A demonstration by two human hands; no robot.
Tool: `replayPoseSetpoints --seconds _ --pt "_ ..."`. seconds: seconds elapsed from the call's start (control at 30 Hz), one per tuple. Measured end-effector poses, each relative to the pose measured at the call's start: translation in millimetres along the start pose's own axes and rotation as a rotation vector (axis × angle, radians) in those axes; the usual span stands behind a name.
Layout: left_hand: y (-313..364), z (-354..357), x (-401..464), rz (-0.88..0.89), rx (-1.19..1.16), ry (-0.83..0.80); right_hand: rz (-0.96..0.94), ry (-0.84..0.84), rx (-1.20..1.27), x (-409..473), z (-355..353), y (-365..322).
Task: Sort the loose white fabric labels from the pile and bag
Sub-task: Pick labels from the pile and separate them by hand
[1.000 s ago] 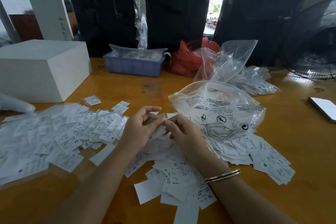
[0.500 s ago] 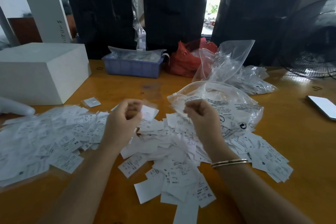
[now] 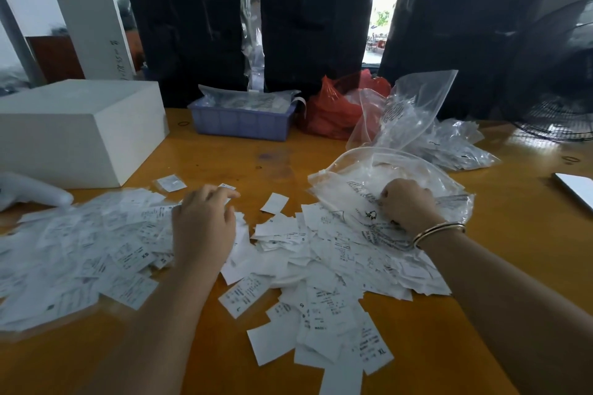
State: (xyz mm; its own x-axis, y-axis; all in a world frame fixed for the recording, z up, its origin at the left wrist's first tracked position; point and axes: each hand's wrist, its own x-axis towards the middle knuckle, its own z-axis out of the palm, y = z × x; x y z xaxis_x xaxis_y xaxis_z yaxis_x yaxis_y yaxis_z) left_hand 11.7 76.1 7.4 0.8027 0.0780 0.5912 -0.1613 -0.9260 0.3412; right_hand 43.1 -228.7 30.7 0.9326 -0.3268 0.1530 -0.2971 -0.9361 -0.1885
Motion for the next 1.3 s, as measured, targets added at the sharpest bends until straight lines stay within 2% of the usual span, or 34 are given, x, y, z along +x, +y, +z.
replayPoseSetpoints --seconds 0.1,0.17,0.33,0.47,0.73,1.0,1.3 --pt "12 -1 -4 0.138 -0.126 -0.058 -0.020 0.133 0.047 -3 -2 -2" --pt "18 -1 -7 0.198 -0.224 -0.092 -0.030 0.191 0.168 -6 -6 -2" --pt "29 4 -13 0.177 -0.459 -0.180 -0.185 0.343 0.576 -26 -17 -17" --pt "34 2 -15 0.081 -0.737 -0.286 -0.293 0.189 0.929 -60 -19 -45" --pt "36 3 -15 -0.063 -0.986 -0.465 -0.094 -0.285 1.467 -101 -2 -73" --pt "37 4 -15 -0.157 -1.009 -0.523 0.009 -0.328 1.576 -103 6 -80" --pt "36 5 -12 -0.295 -1.008 -0.434 -0.052 -0.277 1.473 -104 11 -84"
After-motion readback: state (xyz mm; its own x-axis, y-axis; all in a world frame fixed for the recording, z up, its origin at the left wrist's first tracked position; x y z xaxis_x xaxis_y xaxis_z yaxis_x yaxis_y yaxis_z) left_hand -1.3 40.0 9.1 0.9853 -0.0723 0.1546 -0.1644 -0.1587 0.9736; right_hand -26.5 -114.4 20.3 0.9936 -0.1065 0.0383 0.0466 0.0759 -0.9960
